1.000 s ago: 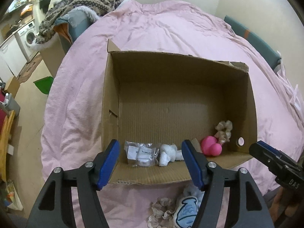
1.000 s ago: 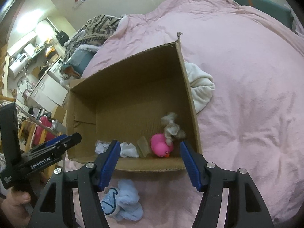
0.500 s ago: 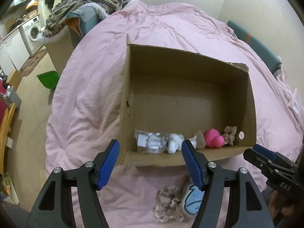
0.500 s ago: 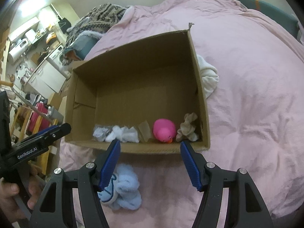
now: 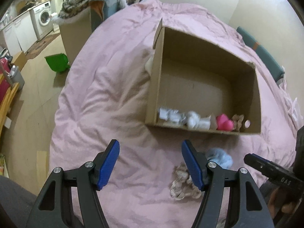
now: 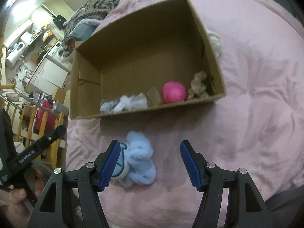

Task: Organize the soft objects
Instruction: 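Move both grippers back toward the blue plush and grey scrunchie, then close the right gripper on the light blue plush toy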

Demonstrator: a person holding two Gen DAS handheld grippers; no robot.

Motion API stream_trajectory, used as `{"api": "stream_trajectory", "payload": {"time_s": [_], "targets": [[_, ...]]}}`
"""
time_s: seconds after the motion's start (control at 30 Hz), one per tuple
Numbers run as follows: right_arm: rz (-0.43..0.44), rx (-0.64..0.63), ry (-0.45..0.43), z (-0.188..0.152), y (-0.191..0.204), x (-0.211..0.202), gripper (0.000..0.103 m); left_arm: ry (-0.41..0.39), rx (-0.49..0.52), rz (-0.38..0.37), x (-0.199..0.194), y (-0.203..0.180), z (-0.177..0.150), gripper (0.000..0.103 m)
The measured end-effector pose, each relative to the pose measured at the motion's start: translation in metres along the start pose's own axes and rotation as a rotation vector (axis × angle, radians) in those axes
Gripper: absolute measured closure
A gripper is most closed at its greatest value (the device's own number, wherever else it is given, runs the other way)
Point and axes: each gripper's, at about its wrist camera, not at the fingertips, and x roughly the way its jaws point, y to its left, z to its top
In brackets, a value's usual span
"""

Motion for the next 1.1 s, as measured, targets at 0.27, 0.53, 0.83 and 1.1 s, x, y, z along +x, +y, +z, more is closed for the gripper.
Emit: {"api": "stream_trajectory", "payload": {"time_s": [0.27,0.53,0.83,1.1], "targets": [[0.061,0.072,0.142,-0.017,0.006,0.027,0.008,0.01,-0.005,0.004,0.004,-0.002,-0.009,0.038],[0.043,0.15,0.279,-0.024,0.018,0.07,0.008,0.026,-0.007,-0.001,0.008,-0.001,-0.01,0.038],[0.084,0.129,0.276,-0.026,0.019,0.08,0.05,0.041,-0.027,-0.006,0.011,0.003,-0.013,0.038],[0.097,0.092,0.211,-0.018,0.005,0.037,0.067,0.07,0.007,-0.002,0.021,-0.008,-0.016,0.038]]}}
